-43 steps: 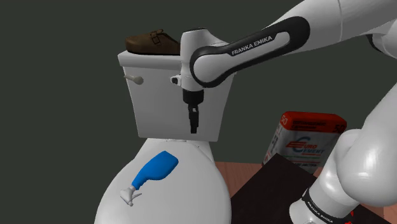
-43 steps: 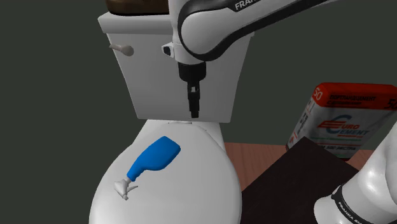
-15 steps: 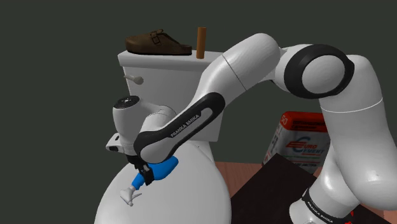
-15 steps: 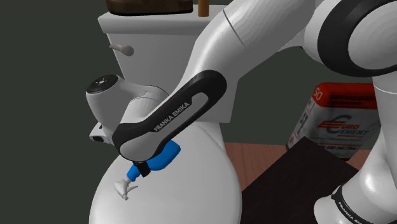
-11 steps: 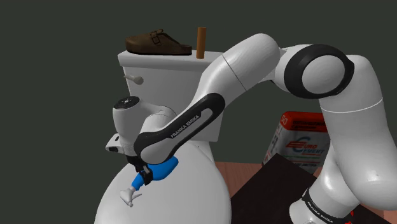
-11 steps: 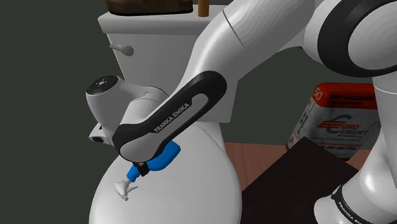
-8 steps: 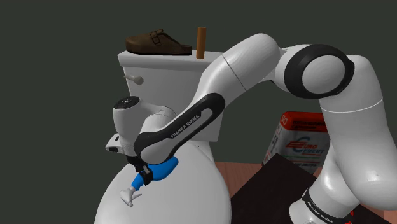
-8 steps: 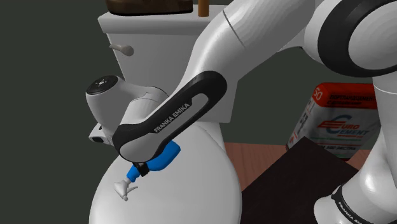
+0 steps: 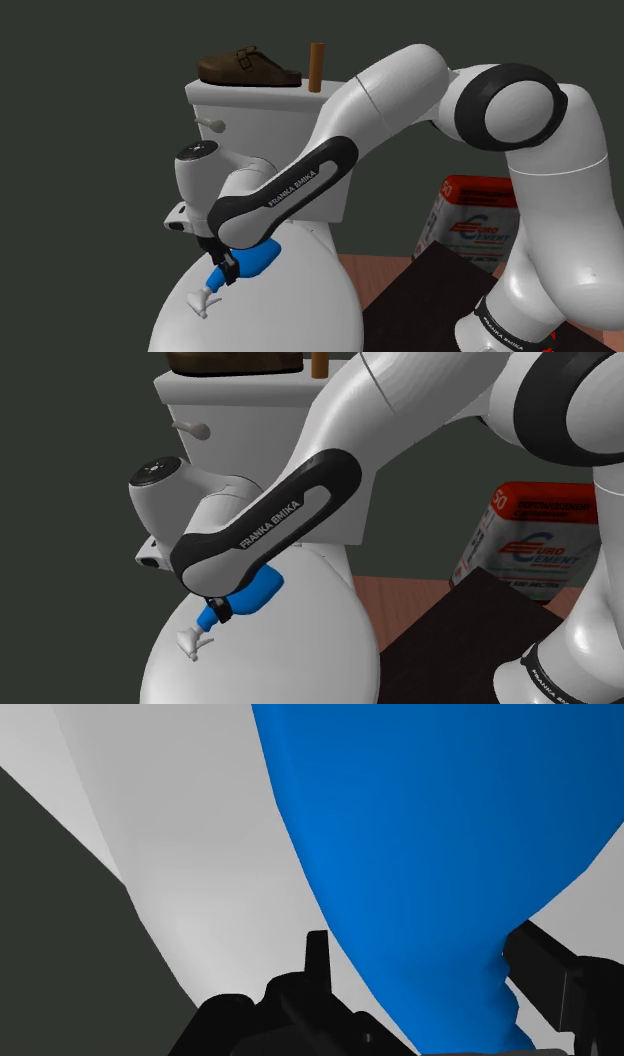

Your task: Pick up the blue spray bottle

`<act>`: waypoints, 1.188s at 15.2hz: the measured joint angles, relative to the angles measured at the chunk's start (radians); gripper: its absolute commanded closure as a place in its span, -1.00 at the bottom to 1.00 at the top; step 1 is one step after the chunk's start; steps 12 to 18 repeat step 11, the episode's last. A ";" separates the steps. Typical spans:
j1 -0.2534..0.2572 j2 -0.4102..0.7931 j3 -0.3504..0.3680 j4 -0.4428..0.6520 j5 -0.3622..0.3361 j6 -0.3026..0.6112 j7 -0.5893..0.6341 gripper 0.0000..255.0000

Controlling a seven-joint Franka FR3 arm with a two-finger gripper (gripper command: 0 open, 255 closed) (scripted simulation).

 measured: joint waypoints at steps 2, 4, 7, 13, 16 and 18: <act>-0.002 -0.017 0.005 0.000 0.007 -0.016 -0.003 1.00; -0.005 -0.031 0.009 0.006 0.013 -0.036 -0.009 1.00; -0.008 -0.049 0.014 0.021 0.023 -0.068 -0.017 1.00; -0.014 -0.079 0.021 0.027 0.036 -0.102 -0.026 1.00; -0.014 -0.079 0.021 0.027 0.036 -0.102 -0.026 1.00; -0.014 -0.079 0.021 0.027 0.036 -0.102 -0.026 1.00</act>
